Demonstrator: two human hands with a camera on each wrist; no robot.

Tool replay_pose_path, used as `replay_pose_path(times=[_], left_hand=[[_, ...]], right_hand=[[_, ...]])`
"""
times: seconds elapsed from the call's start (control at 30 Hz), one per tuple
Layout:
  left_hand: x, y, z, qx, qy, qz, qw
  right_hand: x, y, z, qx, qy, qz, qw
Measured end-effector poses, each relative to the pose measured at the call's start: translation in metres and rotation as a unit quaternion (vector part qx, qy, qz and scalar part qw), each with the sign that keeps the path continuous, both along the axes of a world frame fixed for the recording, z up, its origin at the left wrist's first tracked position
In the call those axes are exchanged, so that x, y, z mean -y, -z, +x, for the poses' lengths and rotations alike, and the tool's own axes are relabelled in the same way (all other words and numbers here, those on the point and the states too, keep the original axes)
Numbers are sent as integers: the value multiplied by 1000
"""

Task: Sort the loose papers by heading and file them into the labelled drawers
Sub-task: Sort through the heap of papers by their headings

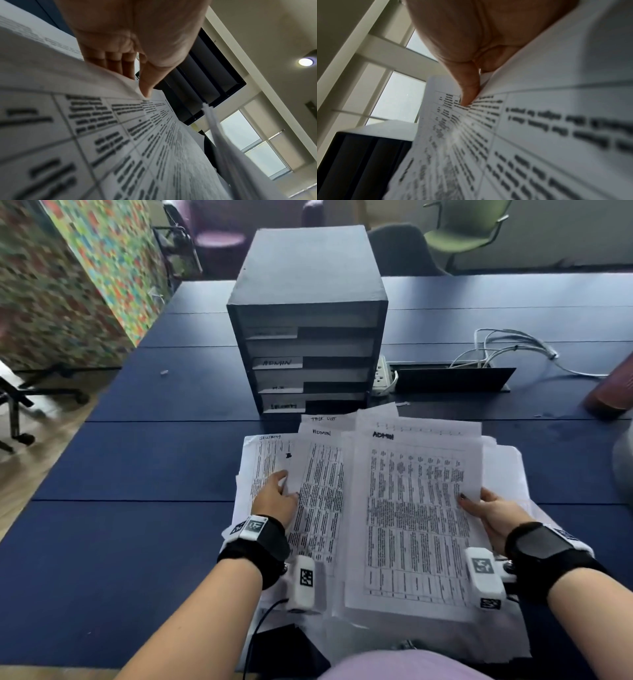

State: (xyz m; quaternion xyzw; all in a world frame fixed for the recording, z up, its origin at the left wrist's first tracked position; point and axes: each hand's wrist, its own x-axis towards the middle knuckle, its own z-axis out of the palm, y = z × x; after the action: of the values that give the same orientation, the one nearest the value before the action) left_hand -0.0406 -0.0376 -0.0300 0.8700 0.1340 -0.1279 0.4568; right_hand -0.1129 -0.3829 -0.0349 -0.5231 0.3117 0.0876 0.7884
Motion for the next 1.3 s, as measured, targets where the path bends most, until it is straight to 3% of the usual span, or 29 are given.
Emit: replay_pose_path(times=[0.2, 0.4, 0.53, 0.7, 0.77, 0.87, 1.1, 1.2, 1.3], left_hand=[[3, 0, 1, 66, 18, 98, 993], [18, 1, -6, 66, 66, 158, 983], [26, -2, -5, 92, 45, 108, 989], [31, -13, -8, 57, 3, -77, 995], [35, -15, -12, 27, 24, -132, 991], [39, -7, -16, -14, 97, -118, 988], [42, -18, -21, -72, 115, -93, 986], [46, -20, -26, -46, 171, -58, 983], [47, -18, -29, -19, 151, -102, 983]], right_hand=[[-19, 7, 7, -29, -12, -72, 997], [-22, 9, 7, -35, -14, -73, 997], [-19, 9, 8, -34, -9, -70, 997], [-17, 7, 12, -22, 11, -39, 999], [-18, 8, 15, -20, 9, -40, 999], [-19, 8, 16, -31, 3, -55, 998], [-25, 19, 15, -46, 3, -137, 990], [-30, 19, 18, -42, -12, -140, 989], [-31, 13, 20, -16, -5, -142, 990]])
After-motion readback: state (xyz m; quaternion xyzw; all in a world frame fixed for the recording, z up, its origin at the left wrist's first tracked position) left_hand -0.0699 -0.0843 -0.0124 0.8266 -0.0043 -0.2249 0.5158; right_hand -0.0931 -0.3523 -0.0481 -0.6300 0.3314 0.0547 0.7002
